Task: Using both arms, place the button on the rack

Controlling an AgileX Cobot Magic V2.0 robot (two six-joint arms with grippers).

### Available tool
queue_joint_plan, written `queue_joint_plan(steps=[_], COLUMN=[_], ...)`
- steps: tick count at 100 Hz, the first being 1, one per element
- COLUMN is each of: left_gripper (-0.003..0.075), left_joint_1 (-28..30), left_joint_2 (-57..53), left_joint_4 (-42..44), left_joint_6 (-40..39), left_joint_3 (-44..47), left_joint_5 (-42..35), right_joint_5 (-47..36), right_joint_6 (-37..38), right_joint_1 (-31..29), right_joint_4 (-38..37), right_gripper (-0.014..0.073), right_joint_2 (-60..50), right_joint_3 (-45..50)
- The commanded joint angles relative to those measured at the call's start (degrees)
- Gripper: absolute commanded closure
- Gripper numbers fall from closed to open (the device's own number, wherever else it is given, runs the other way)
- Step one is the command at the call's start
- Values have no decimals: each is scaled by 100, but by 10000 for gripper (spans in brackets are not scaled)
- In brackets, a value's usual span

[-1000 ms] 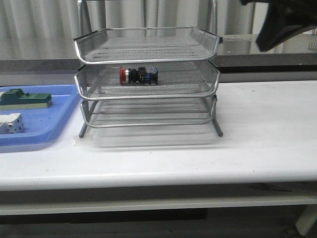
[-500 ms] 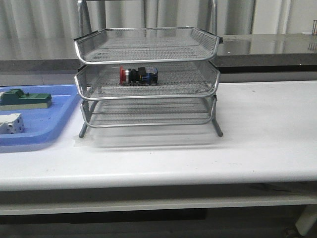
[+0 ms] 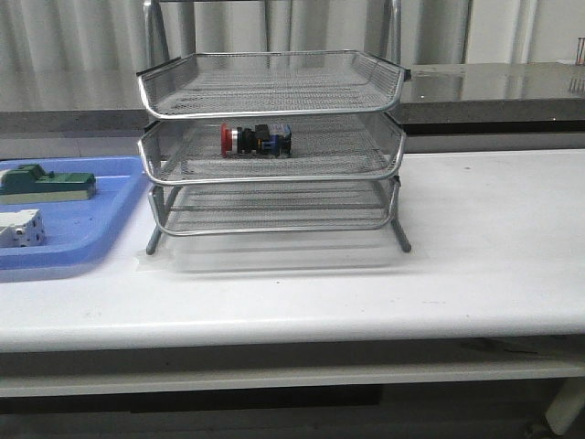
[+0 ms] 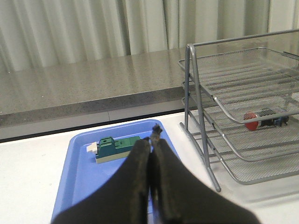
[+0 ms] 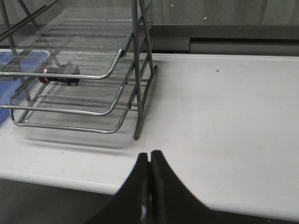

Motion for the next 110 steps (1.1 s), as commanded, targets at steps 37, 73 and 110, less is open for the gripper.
queue_joint_plan(steps=[37,73,110], left_gripper=[741,741,741], left_joint_1=[2,2,2], left_joint_2=[41,41,41], left_joint_4=[-82,-82,-82], left_joint_6=[-58,-58,-58], left_joint_3=[-146,-146,-146], left_joint_5=[-430,-430,-430], right_joint_5=[-282,-215,-613], right_joint_6=[-29,-29,-29], right_joint_1=[-45,-45,-102], right_joint_4=[-68,-68,-133], right_gripper=[654,654,654], right_joint_2=[-96,-158,-1231], right_joint_3=[-132,-122,933])
